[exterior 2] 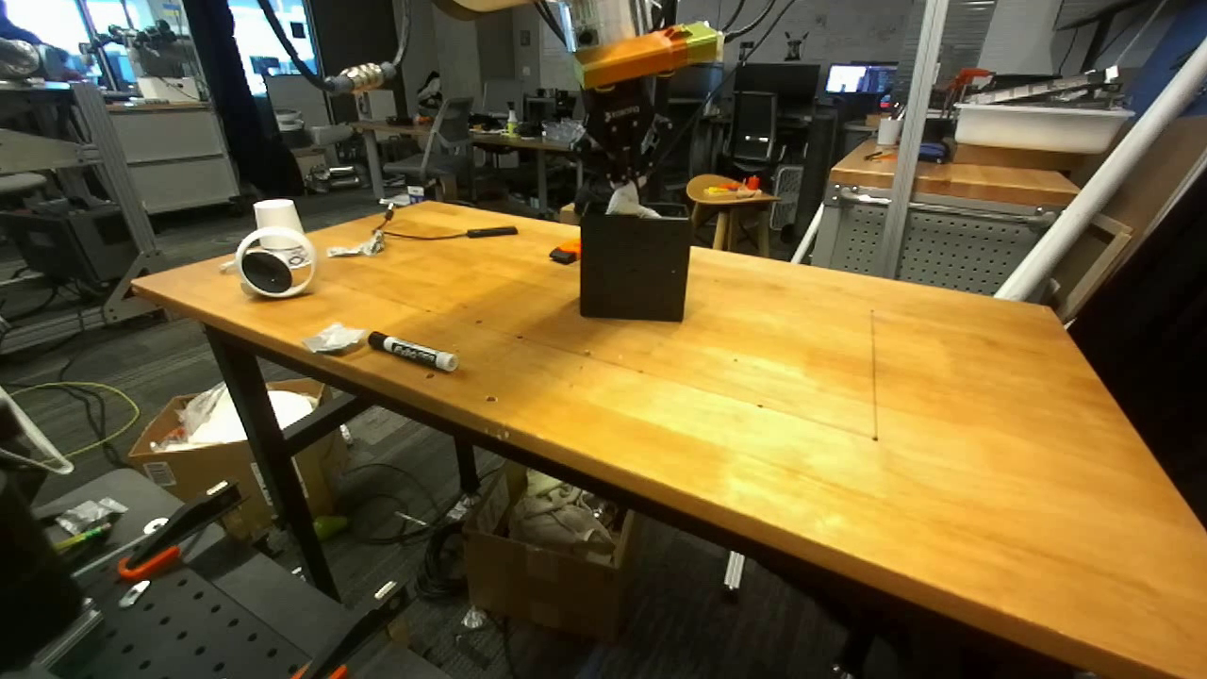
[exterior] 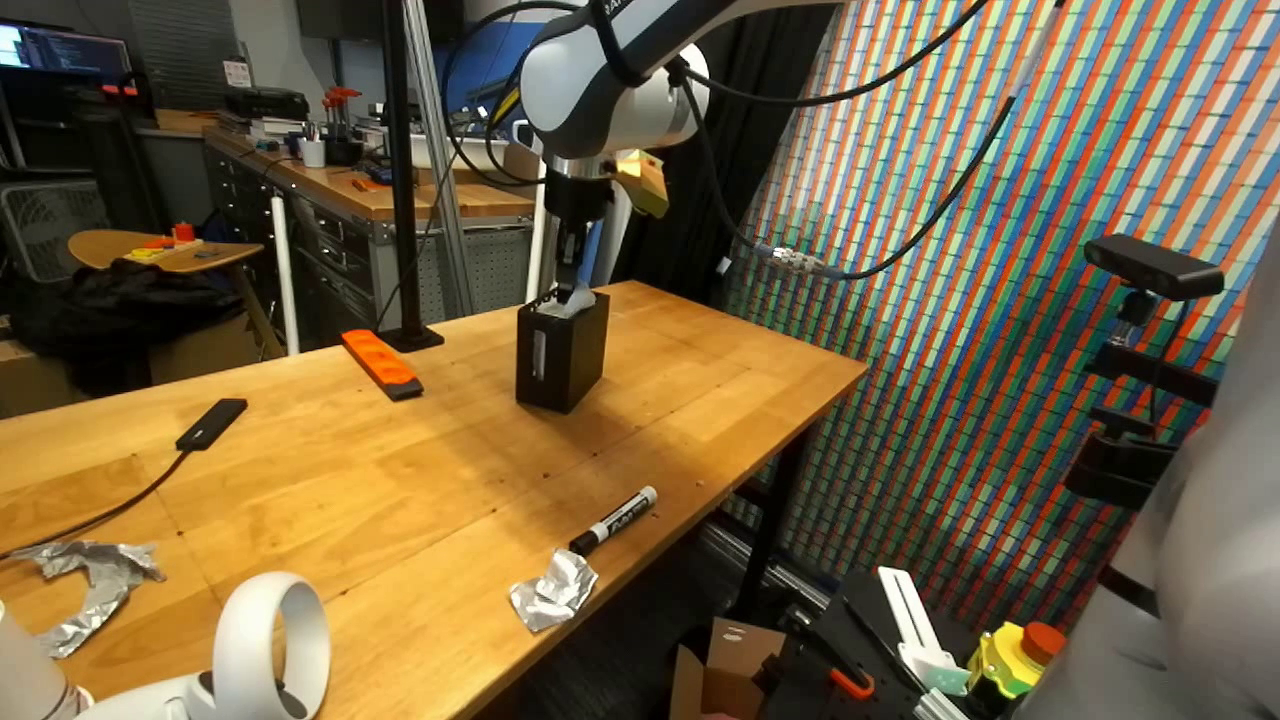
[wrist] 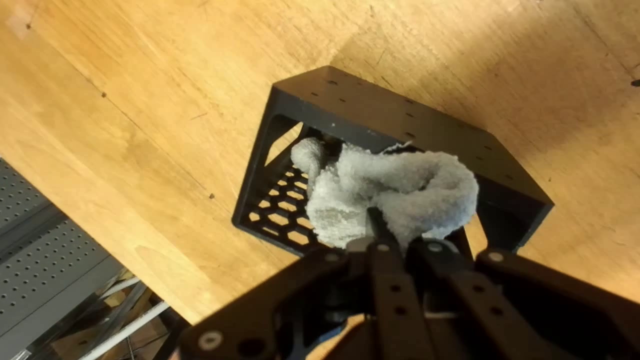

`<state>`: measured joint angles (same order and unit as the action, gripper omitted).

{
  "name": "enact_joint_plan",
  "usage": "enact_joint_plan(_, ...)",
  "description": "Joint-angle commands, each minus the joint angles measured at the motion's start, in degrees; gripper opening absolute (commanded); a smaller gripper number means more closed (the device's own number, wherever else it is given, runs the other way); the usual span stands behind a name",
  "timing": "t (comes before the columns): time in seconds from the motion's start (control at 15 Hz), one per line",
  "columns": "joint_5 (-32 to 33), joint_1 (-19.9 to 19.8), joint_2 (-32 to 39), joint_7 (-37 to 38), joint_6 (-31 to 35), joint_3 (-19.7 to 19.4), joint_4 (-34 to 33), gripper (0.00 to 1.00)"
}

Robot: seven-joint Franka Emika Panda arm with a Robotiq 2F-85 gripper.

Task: Put the towel inside the black box

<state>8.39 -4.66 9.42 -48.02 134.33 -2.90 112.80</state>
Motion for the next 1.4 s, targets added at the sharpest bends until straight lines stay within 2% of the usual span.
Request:
enact_joint_plan(0.0,-1.73,-0.09,1.24,2.48,-4.91,0.7,-3.45,0.03)
enact_joint_plan(0.4,-3.19,-0.43,2.65,4.96,-7.67,0.95,-5.34,0.03)
enact_joint_plan(0.93,-4.24,-1.91,7.6,4.34,-6.98,1.0,-6.05,0.03)
enact_joint_plan(1.33,-6.79,-2.72,10.12,2.83,-10.33,1.97,-7.36,0.03)
